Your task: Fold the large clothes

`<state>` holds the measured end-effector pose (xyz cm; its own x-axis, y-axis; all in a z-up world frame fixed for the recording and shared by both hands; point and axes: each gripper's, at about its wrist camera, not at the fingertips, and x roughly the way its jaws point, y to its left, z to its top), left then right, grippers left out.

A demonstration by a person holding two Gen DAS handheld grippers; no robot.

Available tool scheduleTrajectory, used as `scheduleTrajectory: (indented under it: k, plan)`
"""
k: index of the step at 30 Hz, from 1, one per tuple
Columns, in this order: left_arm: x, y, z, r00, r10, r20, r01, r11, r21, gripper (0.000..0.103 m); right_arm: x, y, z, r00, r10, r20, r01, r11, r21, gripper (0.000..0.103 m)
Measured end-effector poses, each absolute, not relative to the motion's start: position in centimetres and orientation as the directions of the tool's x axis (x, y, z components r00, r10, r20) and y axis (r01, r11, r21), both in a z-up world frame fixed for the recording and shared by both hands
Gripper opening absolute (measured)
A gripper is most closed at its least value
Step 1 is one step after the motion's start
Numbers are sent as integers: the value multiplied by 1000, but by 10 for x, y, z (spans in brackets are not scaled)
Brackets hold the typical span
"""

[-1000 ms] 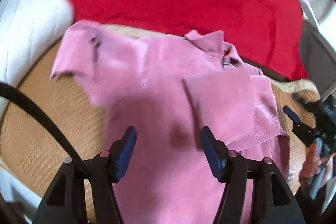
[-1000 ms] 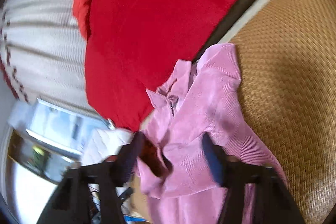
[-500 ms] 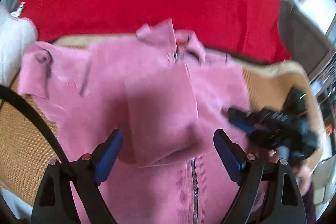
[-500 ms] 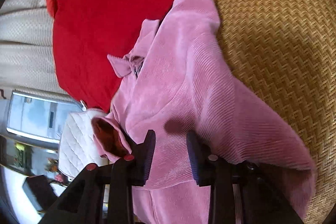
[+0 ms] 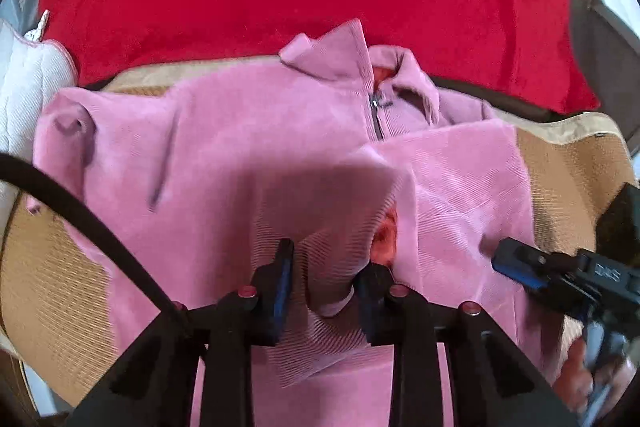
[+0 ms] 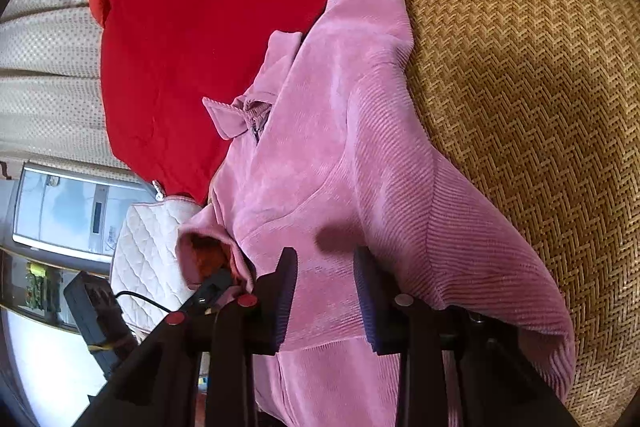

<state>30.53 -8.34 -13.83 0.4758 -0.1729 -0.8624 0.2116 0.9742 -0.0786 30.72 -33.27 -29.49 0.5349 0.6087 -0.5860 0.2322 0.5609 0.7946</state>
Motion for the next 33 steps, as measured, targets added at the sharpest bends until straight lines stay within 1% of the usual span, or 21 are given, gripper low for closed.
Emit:
scheduleTrajectory:
  k: [3,4,6,7,8,10,12,13,14,15,18,19,21,23,25,27,29,33]
  plan:
    - [298,-50,-112,531,-130,-838,210,977,-18,29,308,-326,-290,539,584,-607,225,595,772,32]
    - [296,-28,-99,548,-111,-829,193,981,-4,30,307,-323,-288,543,570,-617,220,612,759,32]
    - [294,11,-82,567,-90,-819,151,988,-4,41,304,-315,-277,568,533,-628,191,657,730,36]
    - [293,33,-74,577,-77,-813,120,993,-9,59,302,-311,-272,579,520,-628,170,677,716,36]
    - [291,51,-67,590,-64,-805,89,996,-14,68,301,-304,-265,589,513,-625,137,698,703,36]
    - [284,95,-52,626,-26,-779,12,1000,-24,69,299,-291,-255,591,526,-611,81,715,694,36]
    - [281,133,-47,634,6,-773,-62,997,-43,72,297,-280,-251,590,548,-593,43,712,700,36]
    - [282,151,-49,628,8,-778,-100,993,-70,76,297,-276,-250,587,556,-589,29,712,701,36]
    - [282,167,-52,619,2,-785,-132,986,-102,77,297,-270,-249,579,564,-589,14,716,698,36]
    - [283,188,-60,608,-18,-793,-184,969,-163,77,298,-265,-250,568,567,-596,7,721,693,38]
    - [285,214,-81,596,-78,-799,-261,923,-284,77,299,-257,-253,554,585,-592,-4,713,701,77]
    - [288,219,-92,592,-113,-798,-285,897,-339,77,298,-255,-254,561,580,-590,-5,715,699,77]
    - [291,214,-106,600,-150,-786,-286,877,-386,77,299,-252,-253,565,575,-592,-15,724,689,77]
    - [299,205,-117,582,-193,-790,-265,873,-409,79,302,-251,-255,558,578,-595,-13,724,690,77]
    - [310,197,-131,560,-266,-784,-261,842,-472,79,304,-252,-258,556,581,-594,-9,719,695,77]
    - [318,194,-139,562,-291,-774,-279,814,-509,80,305,-252,-260,552,580,-599,-6,722,692,77]
    - [330,193,-147,558,-288,-779,-307,800,-515,81,307,-250,-261,547,578,-605,-8,726,687,77]
    - [342,202,-157,570,-185,-801,-394,794,-464,81,308,-248,-263,541,577,-612,-12,733,681,77]
